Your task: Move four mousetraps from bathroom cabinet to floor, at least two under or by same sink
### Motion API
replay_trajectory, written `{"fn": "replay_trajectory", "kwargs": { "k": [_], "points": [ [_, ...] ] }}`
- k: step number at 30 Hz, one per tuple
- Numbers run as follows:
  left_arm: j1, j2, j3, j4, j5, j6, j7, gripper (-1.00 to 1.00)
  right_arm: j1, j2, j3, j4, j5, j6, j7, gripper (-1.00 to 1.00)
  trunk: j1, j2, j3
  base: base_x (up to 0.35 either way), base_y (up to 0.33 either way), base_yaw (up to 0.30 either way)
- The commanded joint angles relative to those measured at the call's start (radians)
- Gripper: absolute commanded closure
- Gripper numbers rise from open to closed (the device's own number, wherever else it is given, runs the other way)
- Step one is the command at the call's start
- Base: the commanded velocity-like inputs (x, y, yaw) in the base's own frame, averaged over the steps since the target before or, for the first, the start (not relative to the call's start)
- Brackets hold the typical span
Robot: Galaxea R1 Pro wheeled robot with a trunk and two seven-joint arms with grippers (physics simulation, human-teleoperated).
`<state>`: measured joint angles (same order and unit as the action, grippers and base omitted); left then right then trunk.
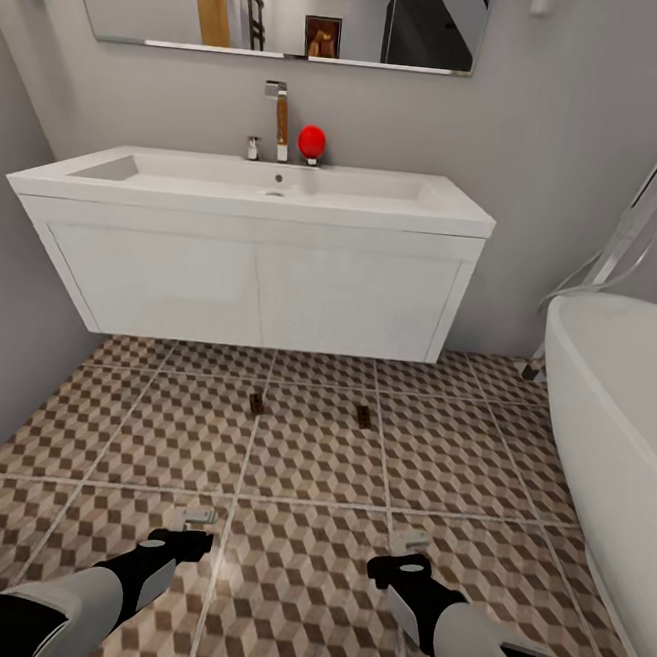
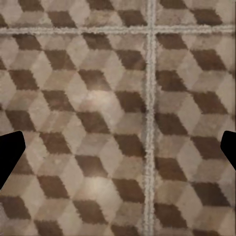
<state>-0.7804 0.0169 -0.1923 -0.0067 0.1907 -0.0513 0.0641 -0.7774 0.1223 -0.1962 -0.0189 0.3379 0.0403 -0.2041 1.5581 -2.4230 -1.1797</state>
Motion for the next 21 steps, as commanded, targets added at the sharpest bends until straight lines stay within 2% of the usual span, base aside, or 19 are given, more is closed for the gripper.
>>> {"fn": "replay_trajectory", "kwargs": {
  "k": [1, 21],
  "points": [
    [0.000, 0.000, -0.009, 0.001, 0.010, -0.003, 0.002, -1.00, 0.000, 0.000, -0.008, -0.001, 0.010, 0.004, -0.003, -1.00, -0.004, 0.007, 0.003, 0.000, 0.000, 0.000],
    [0.000, 0.000, -0.009, 0.001, 0.009, -0.001, 0.002, -1.00, 0.000, 0.000, -0.008, -0.002, 0.010, 0.005, -0.003, -1.00, -0.081, 0.147, 0.065, 0.000, 0.000, 0.000]
  ]
}}
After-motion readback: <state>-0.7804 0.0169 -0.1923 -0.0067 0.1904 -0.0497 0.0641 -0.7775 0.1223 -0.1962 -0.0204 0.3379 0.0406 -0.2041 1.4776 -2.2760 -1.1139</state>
